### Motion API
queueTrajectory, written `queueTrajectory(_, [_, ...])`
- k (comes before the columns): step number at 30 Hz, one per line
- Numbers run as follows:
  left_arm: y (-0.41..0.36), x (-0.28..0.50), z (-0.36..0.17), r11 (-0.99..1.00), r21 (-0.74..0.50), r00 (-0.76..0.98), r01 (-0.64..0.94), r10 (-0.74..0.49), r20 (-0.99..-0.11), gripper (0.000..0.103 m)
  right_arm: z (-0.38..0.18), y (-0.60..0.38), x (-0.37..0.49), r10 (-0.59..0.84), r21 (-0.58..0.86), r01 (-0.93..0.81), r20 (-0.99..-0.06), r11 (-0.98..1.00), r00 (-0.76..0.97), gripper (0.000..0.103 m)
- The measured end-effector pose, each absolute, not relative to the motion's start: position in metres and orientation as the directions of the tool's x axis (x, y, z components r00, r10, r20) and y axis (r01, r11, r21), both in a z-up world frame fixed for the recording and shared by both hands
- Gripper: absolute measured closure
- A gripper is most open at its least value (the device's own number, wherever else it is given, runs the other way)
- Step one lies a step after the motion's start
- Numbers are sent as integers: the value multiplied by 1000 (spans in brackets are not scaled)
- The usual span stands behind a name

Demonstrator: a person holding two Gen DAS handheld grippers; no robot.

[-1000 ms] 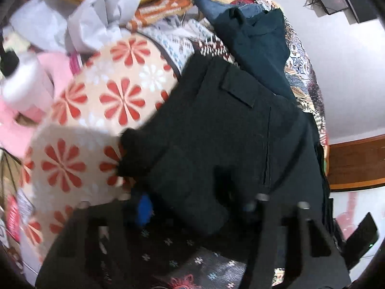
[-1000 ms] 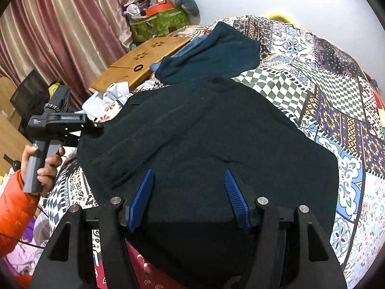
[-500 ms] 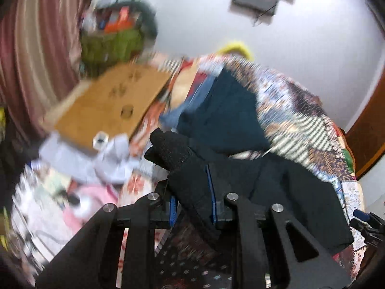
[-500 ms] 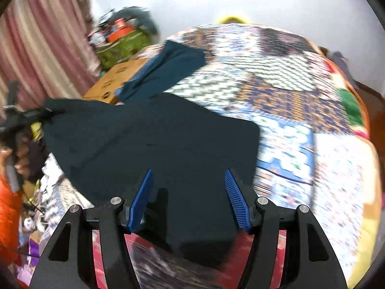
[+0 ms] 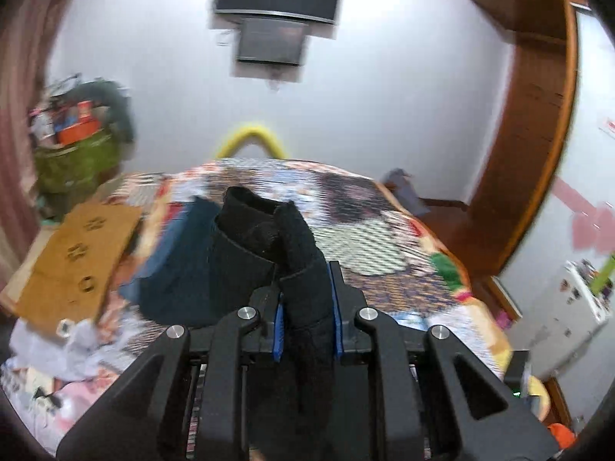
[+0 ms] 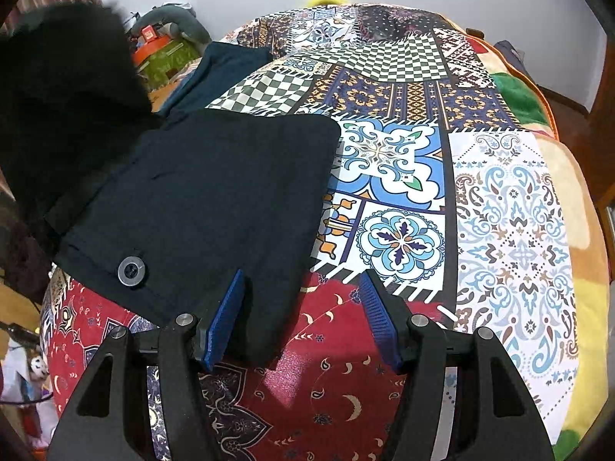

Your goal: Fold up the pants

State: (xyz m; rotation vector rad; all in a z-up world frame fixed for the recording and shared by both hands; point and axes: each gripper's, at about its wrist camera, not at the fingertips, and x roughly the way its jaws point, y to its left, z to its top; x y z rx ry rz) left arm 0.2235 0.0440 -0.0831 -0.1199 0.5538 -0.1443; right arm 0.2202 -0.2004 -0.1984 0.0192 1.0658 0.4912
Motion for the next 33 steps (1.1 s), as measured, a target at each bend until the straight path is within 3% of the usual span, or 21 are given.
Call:
queueTrajectory(9, [-58, 249, -136, 941, -175, 694, 289, -332, -639, 85, -200, -205, 218, 403, 259, -373, -829, 891, 388, 45])
queueTrajectory(18, [-89, 243, -204, 903, -245, 488, 353, -401, -776, 83, -198, -206, 214, 408, 267, -367, -825, 891, 391, 45])
queueTrajectory(24, [-99, 228, -211, 887, -183, 421, 424, -372, -827, 60, -194, -210, 211, 422, 285, -359, -815, 889, 396, 45])
queueTrajectory(26, [-97, 222, -206, 888, -164, 435, 429, -363, -824, 42, -192, -212, 207, 428, 295, -354, -811, 888, 399, 45])
queueTrajectory(33, [-65, 226, -168, 929, -64, 565, 366, -276, -778, 19, -183, -220, 199, 449, 323, -340, -793, 883, 412, 44])
